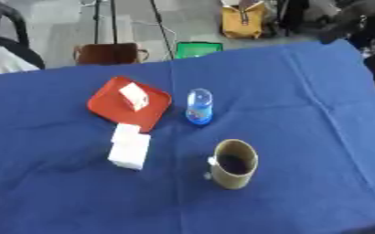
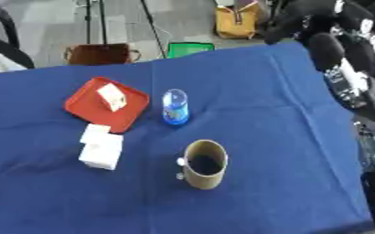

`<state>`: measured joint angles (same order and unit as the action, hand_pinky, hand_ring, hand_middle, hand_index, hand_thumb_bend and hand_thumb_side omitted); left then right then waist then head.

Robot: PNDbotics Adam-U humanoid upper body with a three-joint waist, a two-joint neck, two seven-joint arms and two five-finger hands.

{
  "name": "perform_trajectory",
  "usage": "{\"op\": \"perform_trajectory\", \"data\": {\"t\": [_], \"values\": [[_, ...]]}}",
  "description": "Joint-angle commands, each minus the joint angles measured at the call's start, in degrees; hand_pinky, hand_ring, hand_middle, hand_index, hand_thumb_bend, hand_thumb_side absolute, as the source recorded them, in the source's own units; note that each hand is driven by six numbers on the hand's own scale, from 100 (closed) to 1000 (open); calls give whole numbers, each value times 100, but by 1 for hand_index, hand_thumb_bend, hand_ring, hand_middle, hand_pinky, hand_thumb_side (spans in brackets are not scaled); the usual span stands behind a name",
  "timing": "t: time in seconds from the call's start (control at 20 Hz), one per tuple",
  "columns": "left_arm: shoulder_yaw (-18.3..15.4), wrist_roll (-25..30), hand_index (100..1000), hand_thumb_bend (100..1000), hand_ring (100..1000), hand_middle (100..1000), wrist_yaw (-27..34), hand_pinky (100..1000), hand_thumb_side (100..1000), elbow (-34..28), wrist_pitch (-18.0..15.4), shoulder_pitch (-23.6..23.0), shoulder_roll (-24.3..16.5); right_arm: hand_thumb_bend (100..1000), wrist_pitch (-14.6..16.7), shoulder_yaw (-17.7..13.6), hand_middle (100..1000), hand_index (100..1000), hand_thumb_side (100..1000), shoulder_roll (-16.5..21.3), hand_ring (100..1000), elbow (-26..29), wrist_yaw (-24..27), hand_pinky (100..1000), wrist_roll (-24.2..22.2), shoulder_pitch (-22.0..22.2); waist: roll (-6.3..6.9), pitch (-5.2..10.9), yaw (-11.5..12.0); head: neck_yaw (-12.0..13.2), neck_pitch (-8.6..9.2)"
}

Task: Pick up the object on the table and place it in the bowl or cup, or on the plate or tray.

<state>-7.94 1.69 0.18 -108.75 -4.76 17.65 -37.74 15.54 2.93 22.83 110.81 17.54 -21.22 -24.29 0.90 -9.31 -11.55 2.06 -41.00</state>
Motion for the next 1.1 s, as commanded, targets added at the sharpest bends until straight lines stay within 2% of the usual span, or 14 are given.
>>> {"op": "perform_trajectory", "data": {"t": [0.05, 0.55, 1.1], "values": [[-108, 120, 925, 477, 819, 882, 24, 657, 588, -195, 88, -28, -126, 232, 13, -62, 698, 795, 529, 152, 657, 53, -24, 767, 25, -109, 5, 59, 10, -23, 46], [-69, 684, 933, 437, 829, 888, -153, 674, 617, -286, 9, -140, -106, 233, 10, -55, 697, 795, 529, 149, 656, 45, -24, 768, 18, -119, -5, 58, 51, -9, 38], [-26, 803, 931, 417, 829, 887, -247, 676, 619, -322, -29, -175, -105, 235, 15, -41, 697, 795, 529, 126, 655, 35, -17, 768, -8, -100, -35, 83, 72, 46, 53]]}}
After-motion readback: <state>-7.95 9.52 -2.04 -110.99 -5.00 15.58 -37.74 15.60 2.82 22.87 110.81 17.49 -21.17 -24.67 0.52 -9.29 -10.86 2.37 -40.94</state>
